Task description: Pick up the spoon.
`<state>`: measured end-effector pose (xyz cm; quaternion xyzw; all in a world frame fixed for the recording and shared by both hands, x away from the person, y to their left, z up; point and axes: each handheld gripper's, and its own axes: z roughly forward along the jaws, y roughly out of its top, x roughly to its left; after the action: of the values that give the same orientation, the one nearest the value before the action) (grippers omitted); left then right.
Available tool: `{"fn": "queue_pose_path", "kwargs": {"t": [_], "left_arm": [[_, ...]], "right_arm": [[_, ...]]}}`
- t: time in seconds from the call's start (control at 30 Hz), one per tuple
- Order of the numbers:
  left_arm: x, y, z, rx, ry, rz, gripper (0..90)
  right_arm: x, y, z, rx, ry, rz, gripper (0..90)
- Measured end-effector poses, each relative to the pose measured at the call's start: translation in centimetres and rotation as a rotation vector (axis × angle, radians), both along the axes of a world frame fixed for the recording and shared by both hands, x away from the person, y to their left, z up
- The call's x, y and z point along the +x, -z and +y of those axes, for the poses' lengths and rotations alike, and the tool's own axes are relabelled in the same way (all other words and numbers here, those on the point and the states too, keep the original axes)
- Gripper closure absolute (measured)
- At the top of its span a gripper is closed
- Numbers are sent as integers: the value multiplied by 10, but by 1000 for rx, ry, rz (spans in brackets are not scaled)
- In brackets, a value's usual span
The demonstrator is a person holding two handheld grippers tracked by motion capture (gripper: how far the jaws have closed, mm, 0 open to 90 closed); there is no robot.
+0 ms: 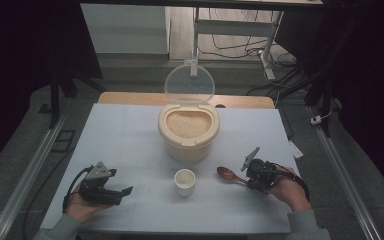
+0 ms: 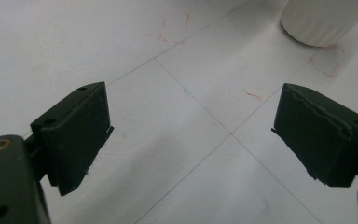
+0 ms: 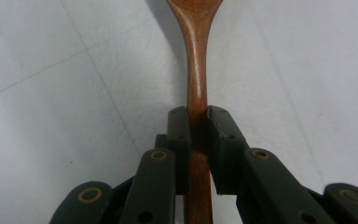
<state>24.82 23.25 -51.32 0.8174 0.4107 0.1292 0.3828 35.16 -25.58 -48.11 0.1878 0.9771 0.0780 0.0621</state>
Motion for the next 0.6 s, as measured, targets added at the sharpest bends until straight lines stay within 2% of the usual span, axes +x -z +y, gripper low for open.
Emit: {"fn": "queue_pose_path", "kwargs": {"t": [0.13, 0.23, 0.27, 0.3, 0.33, 0.37, 0.6], "left_arm": [[0, 1, 1, 2, -4, 2, 106], [0, 1, 1, 5, -10, 2, 106], [0, 1, 1, 5, -10, 2, 106], [0, 2, 1, 4, -11, 3, 106], [1, 2, 1, 4, -12, 3, 106], [1, 2, 1, 5, -12, 5, 106], [1, 3, 1, 10, -13, 3, 106]], "right_arm": [[-4, -11, -1, 49, -8, -34, 795], [-8, -22, -3, 109, -23, -57, 794], [-8, -22, -3, 109, -23, -57, 794], [-13, -29, -3, 143, -25, -73, 794], [-13, -29, -3, 143, -25, -73, 794], [-16, -34, -3, 169, -34, -86, 794], [-24, -46, 4, 186, -60, -139, 794]]}}
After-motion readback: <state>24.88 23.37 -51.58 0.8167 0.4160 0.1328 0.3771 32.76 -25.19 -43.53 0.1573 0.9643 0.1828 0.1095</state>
